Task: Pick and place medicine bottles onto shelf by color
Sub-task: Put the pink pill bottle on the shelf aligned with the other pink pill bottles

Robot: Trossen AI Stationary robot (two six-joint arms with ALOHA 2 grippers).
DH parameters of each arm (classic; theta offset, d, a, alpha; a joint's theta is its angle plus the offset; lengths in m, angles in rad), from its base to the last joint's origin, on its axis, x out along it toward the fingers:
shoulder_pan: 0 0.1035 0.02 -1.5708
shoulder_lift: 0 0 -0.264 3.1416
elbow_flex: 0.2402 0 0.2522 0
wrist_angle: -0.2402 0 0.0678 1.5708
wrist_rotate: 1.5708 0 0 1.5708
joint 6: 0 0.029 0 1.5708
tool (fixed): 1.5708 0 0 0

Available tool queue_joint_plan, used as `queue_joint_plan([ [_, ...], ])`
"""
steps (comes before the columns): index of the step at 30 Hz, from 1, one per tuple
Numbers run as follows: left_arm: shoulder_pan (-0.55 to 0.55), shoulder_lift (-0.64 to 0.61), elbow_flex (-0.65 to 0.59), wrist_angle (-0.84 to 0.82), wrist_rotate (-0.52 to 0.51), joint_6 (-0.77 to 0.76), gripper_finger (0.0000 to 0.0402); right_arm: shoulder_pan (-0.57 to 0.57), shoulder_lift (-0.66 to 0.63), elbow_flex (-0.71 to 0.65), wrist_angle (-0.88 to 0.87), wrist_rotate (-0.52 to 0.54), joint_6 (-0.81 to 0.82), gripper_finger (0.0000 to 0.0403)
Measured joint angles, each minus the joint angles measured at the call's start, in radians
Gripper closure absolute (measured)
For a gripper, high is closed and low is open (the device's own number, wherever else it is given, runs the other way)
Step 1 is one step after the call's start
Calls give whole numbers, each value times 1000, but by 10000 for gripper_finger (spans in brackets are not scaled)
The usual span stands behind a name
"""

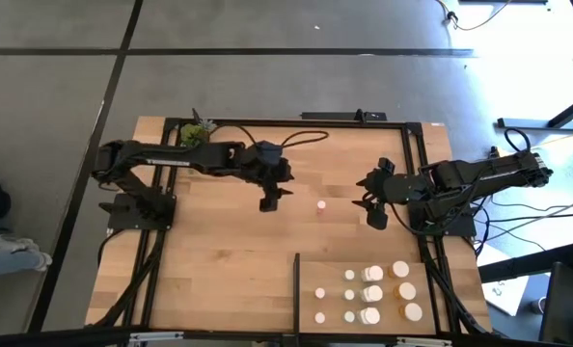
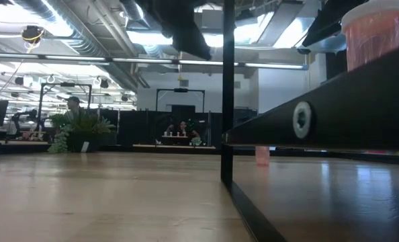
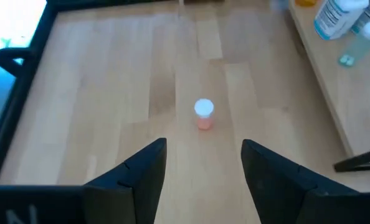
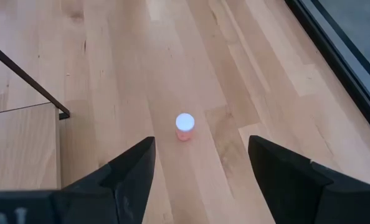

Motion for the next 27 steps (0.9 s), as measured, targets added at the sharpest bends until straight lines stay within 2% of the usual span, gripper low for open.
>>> queue_joint_plan([
  [12, -43, -73, -1, -54, -33, 2, 202, 0, 1, 0, 33, -1, 39, 144],
  [16, -43, -73, -1, -80, -34, 2, 201, -1, 21, 0, 49, -54, -23, 144],
  [22, -43, -73, -1, -85, -33, 2, 201, -4, 156, 0, 121, -105, -135, 147],
  [27, -43, -73, -1, -94, -34, 1, 202, -48, 297, 0, 208, -205, -251, 156],
])
